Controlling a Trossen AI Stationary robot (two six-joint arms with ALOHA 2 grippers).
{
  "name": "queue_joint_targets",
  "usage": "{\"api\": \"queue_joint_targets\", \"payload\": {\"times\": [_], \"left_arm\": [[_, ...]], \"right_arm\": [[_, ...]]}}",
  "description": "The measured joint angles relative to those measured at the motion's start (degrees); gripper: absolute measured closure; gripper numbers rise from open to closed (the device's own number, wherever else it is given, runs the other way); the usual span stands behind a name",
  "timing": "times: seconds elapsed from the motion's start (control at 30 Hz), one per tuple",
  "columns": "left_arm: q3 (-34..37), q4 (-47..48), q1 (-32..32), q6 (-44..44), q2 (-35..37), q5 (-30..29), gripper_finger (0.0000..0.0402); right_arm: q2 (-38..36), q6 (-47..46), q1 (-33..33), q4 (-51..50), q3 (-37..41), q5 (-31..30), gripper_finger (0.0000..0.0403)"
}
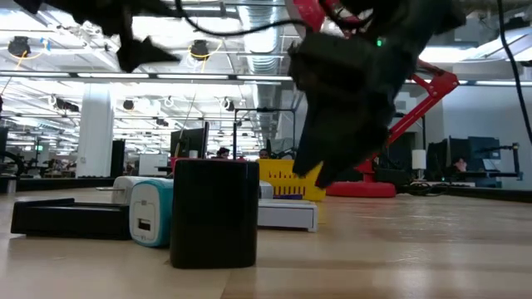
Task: Pick & Place Office items
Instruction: Put the blue digital timer into the yellow basket
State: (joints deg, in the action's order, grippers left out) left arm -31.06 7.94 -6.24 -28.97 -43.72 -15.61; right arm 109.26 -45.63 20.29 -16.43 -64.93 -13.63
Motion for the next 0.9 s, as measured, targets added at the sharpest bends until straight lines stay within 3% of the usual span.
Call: {"api": "queue_joint_targets", "payload": {"times": [0.13,0.57,0.9], "left_arm": [[0.0,4.2,-0.2,-0.6,-0.6,0.0,0.0051],[0.0,2.6,-0.3,-2.0,-0.6,0.2,0.0051],[0.0,0.6,-0.3,-2.0,-0.6,0.4,0.0051]], "right_arm": [[3.1,-0.5,0.0,1.9,0.0,-1.9,0.0101],[5.3,-0.7,0.5,6.2,-0.2,-6.9,0.0105],[5.5,5.5,-0.2,6.0,0.0,-9.3,0.0189]]}}
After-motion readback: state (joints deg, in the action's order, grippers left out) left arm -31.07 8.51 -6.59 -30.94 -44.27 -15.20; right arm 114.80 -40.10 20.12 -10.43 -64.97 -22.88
